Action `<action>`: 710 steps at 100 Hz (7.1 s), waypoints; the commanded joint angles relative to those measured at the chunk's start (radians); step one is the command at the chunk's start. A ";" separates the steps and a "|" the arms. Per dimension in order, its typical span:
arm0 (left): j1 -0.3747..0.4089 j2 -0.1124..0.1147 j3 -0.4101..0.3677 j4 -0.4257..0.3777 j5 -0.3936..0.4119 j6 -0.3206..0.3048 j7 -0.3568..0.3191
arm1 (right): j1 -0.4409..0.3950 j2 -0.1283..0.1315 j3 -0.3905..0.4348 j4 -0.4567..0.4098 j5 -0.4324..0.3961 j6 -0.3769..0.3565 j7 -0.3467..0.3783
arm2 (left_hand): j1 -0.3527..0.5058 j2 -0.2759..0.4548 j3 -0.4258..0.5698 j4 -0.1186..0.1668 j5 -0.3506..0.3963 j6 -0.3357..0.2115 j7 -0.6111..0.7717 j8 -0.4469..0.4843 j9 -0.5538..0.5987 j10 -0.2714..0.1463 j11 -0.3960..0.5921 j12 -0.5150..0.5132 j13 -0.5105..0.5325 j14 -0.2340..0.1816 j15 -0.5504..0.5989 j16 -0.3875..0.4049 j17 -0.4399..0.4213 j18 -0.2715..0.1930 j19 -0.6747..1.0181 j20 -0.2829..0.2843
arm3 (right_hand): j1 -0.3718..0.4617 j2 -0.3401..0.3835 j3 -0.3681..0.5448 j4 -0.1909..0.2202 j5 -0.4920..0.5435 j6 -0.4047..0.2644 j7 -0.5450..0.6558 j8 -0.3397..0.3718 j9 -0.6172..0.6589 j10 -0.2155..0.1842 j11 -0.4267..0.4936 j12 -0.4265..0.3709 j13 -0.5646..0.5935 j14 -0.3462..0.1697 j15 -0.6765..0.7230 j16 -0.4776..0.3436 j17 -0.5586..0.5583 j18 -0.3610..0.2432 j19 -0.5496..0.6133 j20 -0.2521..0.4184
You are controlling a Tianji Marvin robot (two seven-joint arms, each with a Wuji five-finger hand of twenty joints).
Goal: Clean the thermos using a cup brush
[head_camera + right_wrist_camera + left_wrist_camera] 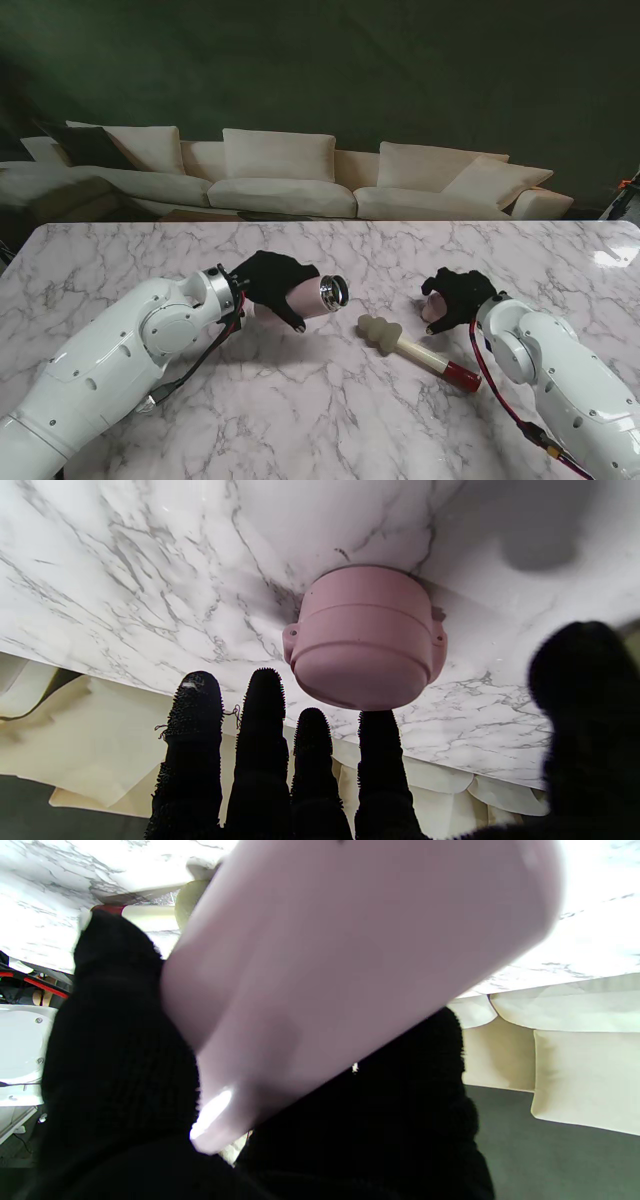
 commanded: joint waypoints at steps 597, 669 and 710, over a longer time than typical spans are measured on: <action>-0.025 -0.031 0.062 0.016 -0.051 0.029 0.069 | -0.168 -0.181 -0.125 -0.368 0.671 0.203 -0.353 | 0.395 0.377 0.356 0.044 0.092 -0.213 0.167 0.054 0.006 -0.033 0.055 0.016 0.097 -0.089 0.202 0.044 0.016 -0.100 0.066 0.017 | -0.564 0.380 -0.024 -0.016 -0.097 -0.063 -0.131 -0.112 0.490 -0.086 0.063 0.168 0.519 0.095 0.445 0.204 0.428 0.167 0.391 0.056; -0.011 -0.023 0.035 0.011 -0.042 0.019 0.053 | -0.259 -0.165 0.009 -0.460 0.709 0.072 -0.318 | 0.396 0.377 0.355 0.044 0.091 -0.214 0.167 0.055 0.005 -0.034 0.057 0.017 0.096 -0.088 0.204 0.044 0.014 -0.100 0.068 0.018 | -0.285 0.389 -0.126 0.030 -0.095 -0.034 -0.721 0.085 -0.025 -0.050 -0.437 -0.164 -0.073 0.065 -0.259 -0.088 -0.077 0.275 -0.107 -0.001; 0.001 -0.020 0.012 0.000 -0.029 0.015 0.054 | -0.415 -0.109 0.231 -0.527 0.606 -0.202 -0.169 | 0.397 0.378 0.353 0.044 0.090 -0.215 0.168 0.056 0.003 -0.034 0.058 0.019 0.092 -0.088 0.205 0.044 0.010 -0.099 0.068 0.018 | 0.218 0.027 0.599 0.190 -0.120 -0.214 -0.486 0.075 -0.027 -0.041 -0.501 -0.187 -0.049 0.067 -0.302 -0.132 -0.075 0.248 -0.152 -0.013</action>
